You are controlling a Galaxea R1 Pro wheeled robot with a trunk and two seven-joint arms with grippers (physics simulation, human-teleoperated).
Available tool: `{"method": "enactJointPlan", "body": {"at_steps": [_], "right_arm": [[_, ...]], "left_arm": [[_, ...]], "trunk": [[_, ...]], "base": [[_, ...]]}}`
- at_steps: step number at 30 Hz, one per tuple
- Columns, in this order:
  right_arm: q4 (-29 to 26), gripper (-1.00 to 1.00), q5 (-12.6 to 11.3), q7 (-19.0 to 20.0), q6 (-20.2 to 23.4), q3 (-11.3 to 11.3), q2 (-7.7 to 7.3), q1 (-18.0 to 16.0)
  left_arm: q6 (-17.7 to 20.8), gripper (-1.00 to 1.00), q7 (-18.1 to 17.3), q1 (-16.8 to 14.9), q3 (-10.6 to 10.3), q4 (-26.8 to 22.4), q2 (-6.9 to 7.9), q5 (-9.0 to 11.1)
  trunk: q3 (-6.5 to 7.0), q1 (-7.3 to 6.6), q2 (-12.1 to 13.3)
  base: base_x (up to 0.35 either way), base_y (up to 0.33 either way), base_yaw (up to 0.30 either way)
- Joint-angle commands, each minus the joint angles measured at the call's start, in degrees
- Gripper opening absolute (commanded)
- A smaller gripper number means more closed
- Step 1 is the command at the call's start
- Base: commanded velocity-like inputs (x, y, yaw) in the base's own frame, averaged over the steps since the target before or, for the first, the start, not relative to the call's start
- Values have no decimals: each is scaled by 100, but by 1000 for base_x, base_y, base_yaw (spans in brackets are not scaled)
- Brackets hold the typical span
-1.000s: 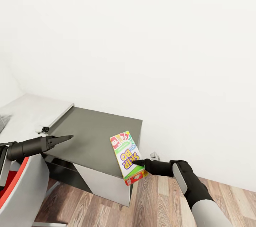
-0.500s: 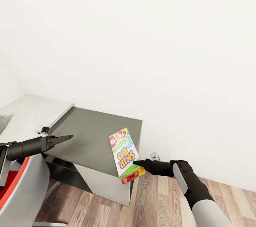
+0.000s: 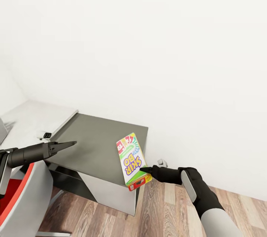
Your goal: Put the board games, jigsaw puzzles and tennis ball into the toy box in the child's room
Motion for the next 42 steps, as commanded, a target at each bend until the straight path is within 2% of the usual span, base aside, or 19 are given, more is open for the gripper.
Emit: {"method": "enactJointPlan", "body": {"at_steps": [1,26,29,35,42], "right_arm": [[0,-100,20,26,21,-30,9,-2],[-16,-100,-8,152,10,-162,15,5],[-17,-100,-9,234,15,-175,6,5],[-27,-100,6,754,-8,-172,-15,17],[-96,-100,22,734,-30,-177,-53,1]], "left_arm": [[61,100,-25,-3,0,3,2,-7],[61,100,-25,-3,0,8,4,-15],[60,100,-25,-3,0,8,4,-15],[60,100,-25,-3,0,8,12,-15],[61,100,-25,-3,6,8,23,-15]], "trunk": [[13,-22,38],[462,-571,1041],[516,-637,1161],[624,-769,1402],[749,-923,1683]], "base": [[0,0,0],[0,0,0],[0,0,0],[0,0,0],[0,0,0]]}}
